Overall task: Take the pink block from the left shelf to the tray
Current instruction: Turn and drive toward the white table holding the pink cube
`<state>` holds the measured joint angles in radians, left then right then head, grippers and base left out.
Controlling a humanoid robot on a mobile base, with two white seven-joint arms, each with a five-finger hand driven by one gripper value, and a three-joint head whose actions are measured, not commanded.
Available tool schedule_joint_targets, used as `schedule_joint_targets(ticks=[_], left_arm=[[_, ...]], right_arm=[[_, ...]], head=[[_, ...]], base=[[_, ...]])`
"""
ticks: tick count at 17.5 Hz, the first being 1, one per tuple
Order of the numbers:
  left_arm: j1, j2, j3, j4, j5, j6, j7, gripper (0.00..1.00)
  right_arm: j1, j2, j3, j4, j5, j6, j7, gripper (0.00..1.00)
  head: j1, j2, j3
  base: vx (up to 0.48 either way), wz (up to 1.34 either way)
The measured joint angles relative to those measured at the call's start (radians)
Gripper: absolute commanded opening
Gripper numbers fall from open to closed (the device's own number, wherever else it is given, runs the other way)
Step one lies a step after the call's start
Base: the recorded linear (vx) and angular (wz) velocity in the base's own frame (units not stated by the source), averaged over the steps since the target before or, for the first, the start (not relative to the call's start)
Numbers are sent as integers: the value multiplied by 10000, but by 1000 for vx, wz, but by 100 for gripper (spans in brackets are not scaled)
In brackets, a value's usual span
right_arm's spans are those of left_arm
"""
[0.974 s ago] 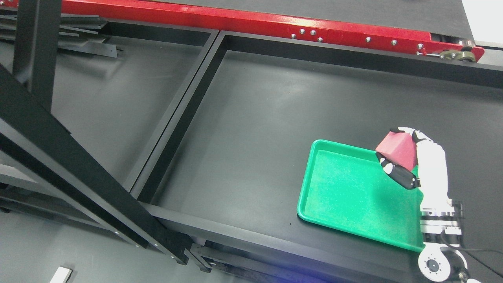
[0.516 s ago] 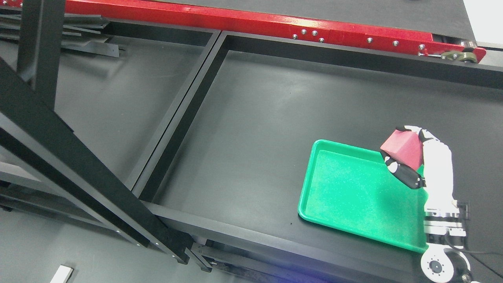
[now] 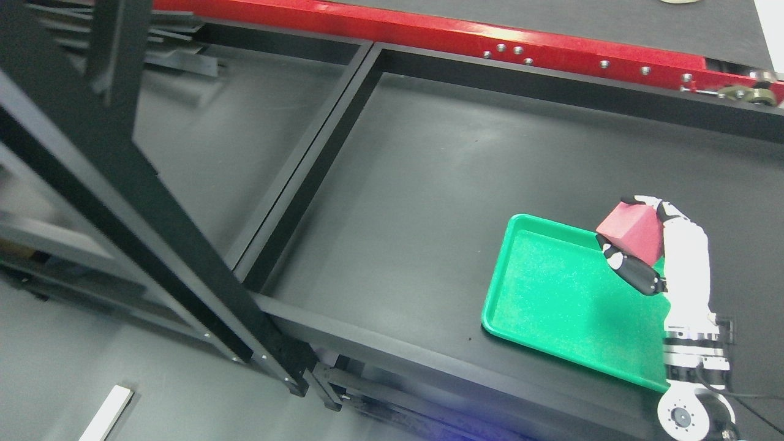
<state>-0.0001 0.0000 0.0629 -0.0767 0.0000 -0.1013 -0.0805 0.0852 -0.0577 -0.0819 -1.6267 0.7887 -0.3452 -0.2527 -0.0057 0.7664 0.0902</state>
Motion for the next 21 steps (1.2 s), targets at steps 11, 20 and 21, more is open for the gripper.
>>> schedule_joint_targets(ticks=[11,20,21], left_arm=[[1,0,0,0,0,0,0,100],[1,0,0,0,0,0,0,100],[0,0,0,0,0,0,0,100]], right_arm=[[7,6,-28,-35,-2,-13,0,3],[17,3,-46,-47,-2,-13,0,3],[17,2,-48,-48,-2,-13,0,3]], head=[[0,0,0],[0,1,0],[0,1,0]], base=[[-81,450],[-131,480],[-182,558]])
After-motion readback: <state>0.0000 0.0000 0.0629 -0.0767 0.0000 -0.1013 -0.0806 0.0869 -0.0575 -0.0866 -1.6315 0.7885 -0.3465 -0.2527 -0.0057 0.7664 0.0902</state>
